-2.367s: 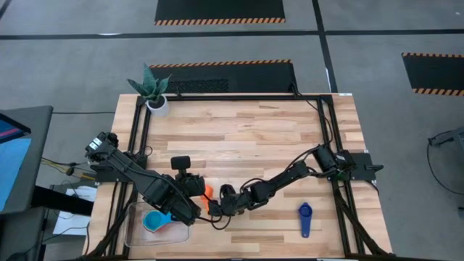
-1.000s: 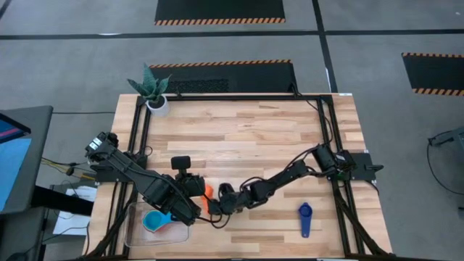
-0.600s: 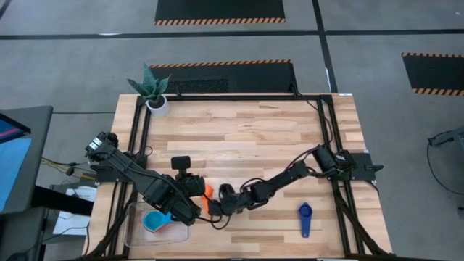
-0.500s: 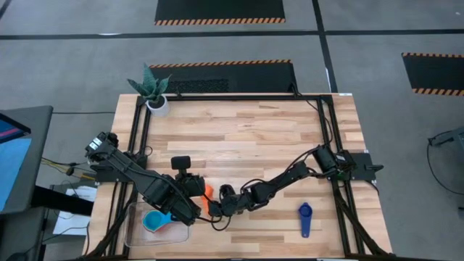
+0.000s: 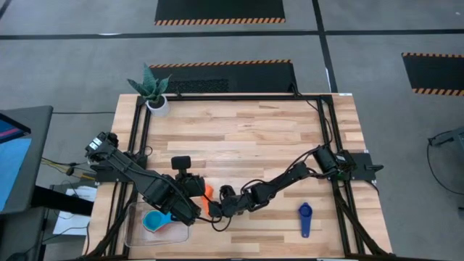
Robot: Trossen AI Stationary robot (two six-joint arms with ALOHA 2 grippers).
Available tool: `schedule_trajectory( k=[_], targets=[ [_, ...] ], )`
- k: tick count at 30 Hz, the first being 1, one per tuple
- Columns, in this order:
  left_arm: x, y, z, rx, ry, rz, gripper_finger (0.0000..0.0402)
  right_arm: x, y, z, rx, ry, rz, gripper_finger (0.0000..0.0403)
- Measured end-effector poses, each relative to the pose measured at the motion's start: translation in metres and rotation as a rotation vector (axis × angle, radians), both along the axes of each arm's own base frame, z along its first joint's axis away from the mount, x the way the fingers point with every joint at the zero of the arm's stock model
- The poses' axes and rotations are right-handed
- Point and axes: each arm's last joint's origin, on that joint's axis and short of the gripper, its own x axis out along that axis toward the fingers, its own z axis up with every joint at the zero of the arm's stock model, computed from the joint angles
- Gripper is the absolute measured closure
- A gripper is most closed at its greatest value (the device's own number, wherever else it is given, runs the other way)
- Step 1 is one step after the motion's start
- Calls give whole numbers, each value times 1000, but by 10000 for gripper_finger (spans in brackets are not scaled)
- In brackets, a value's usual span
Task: Nest measuring cups in basket
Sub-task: Stack the orange measuring cup on top of the light blue measuring cup in the transparent bin
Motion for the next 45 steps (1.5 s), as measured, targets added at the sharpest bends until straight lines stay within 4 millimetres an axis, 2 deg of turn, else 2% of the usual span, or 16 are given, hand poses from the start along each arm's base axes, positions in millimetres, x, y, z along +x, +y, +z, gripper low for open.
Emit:
schedule_trajectory(
  k=[14,21,28,33,40,45],
  targets=[
    [0,0,0,0,0,0,391,2,0,3,-16,-37,-14,230],
    [0,0,0,0,0,0,391,1,1,3,-8,-25,49,232],
    [0,0,0,-1,1,1,391,-4,10,39,52,-98,163,236],
    [0,0,0,-2,2,0,391,1,34,65,29,-193,166,235],
    [-3,-1,0,-14,45,-27,391,32,48,68,-52,-275,152,236],
    [-6,-5,1,-14,46,-49,391,33,54,66,-78,-234,169,237]
  ],
)
